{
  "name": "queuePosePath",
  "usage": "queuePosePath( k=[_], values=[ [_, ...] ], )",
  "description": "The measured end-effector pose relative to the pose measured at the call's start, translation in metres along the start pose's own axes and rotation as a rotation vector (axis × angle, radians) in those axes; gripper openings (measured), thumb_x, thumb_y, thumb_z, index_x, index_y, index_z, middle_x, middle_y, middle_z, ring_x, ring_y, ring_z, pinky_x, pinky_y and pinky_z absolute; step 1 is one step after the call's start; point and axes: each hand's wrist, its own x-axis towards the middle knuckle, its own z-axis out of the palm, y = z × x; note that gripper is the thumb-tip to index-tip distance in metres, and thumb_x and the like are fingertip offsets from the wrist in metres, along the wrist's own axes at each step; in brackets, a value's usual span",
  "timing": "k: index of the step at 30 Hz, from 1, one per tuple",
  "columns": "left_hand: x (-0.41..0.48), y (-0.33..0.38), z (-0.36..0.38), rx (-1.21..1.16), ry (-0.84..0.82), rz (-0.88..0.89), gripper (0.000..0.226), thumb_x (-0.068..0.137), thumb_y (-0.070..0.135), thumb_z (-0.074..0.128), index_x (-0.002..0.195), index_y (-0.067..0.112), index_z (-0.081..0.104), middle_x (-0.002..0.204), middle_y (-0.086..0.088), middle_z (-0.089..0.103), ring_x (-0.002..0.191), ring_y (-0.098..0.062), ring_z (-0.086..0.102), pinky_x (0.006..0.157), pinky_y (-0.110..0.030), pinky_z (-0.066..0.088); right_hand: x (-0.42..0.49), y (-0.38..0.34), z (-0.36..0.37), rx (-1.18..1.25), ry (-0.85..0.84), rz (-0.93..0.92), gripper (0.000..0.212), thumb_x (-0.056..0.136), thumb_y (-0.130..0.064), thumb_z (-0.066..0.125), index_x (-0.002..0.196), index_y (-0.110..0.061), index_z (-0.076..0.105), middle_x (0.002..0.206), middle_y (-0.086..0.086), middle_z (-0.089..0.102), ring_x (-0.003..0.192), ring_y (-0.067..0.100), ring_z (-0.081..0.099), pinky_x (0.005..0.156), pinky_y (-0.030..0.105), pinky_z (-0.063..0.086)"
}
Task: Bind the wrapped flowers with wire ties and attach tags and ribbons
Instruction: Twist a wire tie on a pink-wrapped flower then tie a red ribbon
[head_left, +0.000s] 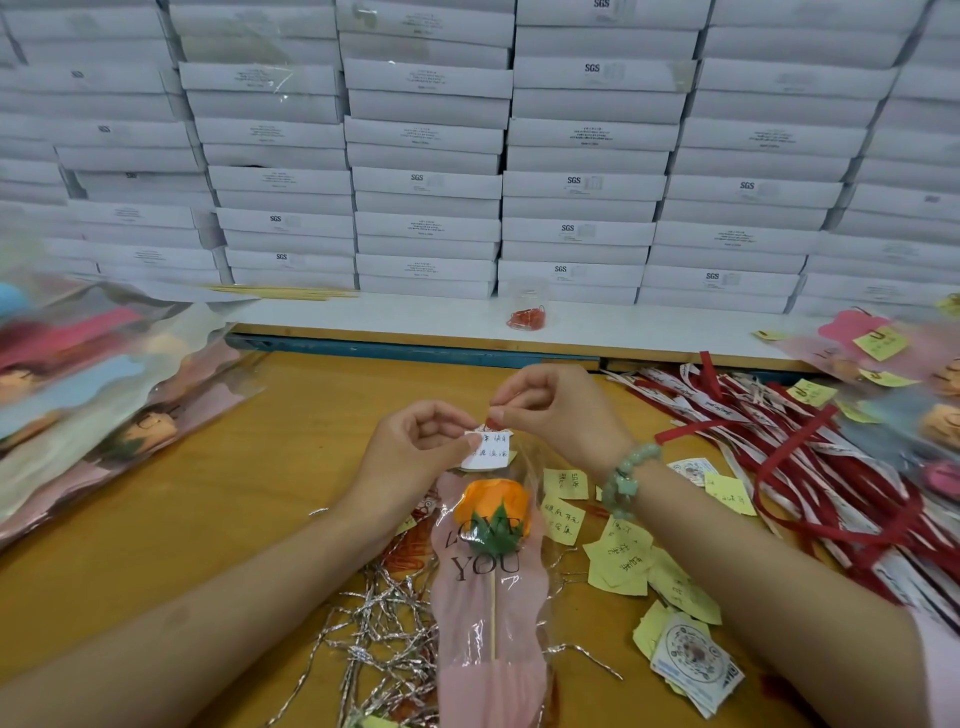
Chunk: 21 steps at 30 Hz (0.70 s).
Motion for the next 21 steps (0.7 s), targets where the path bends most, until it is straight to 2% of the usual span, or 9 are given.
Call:
queuePosePath(
  k=[12, 18, 21],
  values=[
    [-0.0034, 0.0021, -0.0002, 0.028, 0.001, -0.012, 0.009, 0.081, 0.006, 0.076, 0.086, 0.011, 0.071, 0.086, -0.005, 0.076, 0.082, -0.017, 0.073, 0.07, -0.027, 0.059, 0.0002, 0.002, 0.0024, 0.057, -0.042, 0.049, 0.004, 0.086, -0.018, 0.072, 0.085, -0.014, 0.072, 0.071, -0.002, 0.075, 0.073, 0.008, 0.072, 0.081, 0.03, 0.057],
    [-0.0039, 0.0037, 0.0016, 0.019, 0.007, 0.0, 0.01, 0.08, 0.002, 0.075, 0.084, 0.01, 0.071, 0.084, -0.006, 0.075, 0.079, -0.015, 0.071, 0.07, -0.023, 0.058, -0.0008, -0.0021, 0.002, 0.041, -0.023, -0.002, 0.004, 0.087, -0.015, 0.071, 0.085, -0.011, 0.072, 0.072, 0.002, 0.075, 0.072, 0.012, 0.072, 0.08, 0.031, 0.058],
    [-0.004, 0.0039, 0.0016, 0.003, 0.003, -0.005, 0.01, 0.081, 0.001, 0.074, 0.085, 0.009, 0.071, 0.083, -0.004, 0.075, 0.08, -0.014, 0.071, 0.069, -0.023, 0.057, -0.0005, -0.0033, 0.0023, -0.008, -0.03, -0.021, 0.005, 0.086, -0.017, 0.072, 0.085, -0.013, 0.072, 0.071, -0.001, 0.075, 0.071, 0.008, 0.071, 0.077, 0.026, 0.057]
  ],
)
